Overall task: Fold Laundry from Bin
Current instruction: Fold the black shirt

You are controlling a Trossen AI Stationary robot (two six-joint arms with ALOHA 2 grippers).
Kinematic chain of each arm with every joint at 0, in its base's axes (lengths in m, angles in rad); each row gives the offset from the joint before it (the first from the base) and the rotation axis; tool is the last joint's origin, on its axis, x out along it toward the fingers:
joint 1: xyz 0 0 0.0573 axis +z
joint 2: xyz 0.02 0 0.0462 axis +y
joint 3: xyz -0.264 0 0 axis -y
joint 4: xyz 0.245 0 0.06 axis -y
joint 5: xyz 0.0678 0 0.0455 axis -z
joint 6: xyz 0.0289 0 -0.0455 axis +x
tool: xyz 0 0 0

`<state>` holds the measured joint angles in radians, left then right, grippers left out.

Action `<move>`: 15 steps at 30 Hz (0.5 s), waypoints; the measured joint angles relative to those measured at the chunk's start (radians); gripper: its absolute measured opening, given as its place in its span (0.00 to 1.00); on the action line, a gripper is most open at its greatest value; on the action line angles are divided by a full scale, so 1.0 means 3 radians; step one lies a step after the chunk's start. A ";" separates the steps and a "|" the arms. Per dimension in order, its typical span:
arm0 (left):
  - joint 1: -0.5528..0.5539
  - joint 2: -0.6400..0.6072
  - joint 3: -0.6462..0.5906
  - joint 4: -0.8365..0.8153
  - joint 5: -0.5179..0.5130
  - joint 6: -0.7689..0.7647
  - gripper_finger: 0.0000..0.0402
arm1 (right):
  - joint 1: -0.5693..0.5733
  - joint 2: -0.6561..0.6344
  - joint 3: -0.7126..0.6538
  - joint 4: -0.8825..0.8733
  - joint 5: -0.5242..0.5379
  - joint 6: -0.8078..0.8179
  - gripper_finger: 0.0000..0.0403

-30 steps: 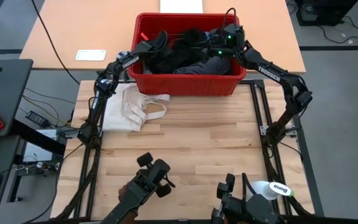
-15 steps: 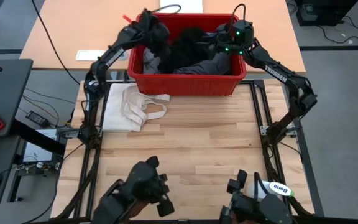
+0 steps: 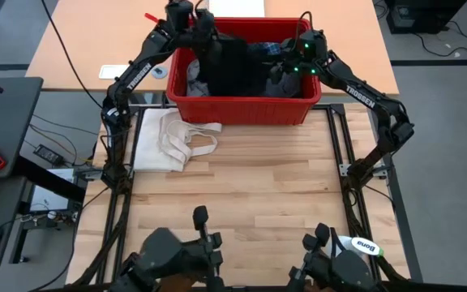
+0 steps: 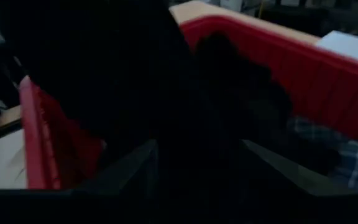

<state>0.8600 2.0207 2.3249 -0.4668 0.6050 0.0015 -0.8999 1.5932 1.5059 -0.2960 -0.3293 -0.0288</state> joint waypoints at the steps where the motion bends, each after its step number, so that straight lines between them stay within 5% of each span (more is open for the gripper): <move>1: -0.0001 -0.0007 0.0000 0.0242 0.0012 -0.0107 0.00 | -0.0002 -0.0017 0.0000 -0.0015 -0.0032 -0.0001 0.58; 6: -0.0015 -0.0026 0.0003 0.1464 -0.0150 -0.0509 0.01 | 0.0010 -0.0112 0.0000 0.0043 -0.0051 -0.0078 0.58; 15: -0.0173 -0.0020 0.0000 0.1734 -0.1118 -0.0346 0.03 | 0.0149 -0.0211 0.0000 0.0253 -0.0256 -0.0297 0.71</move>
<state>0.8081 2.0148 2.3249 0.0533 0.2695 -0.1024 -0.8553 1.5298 1.5059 -0.2200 -0.4061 -0.1180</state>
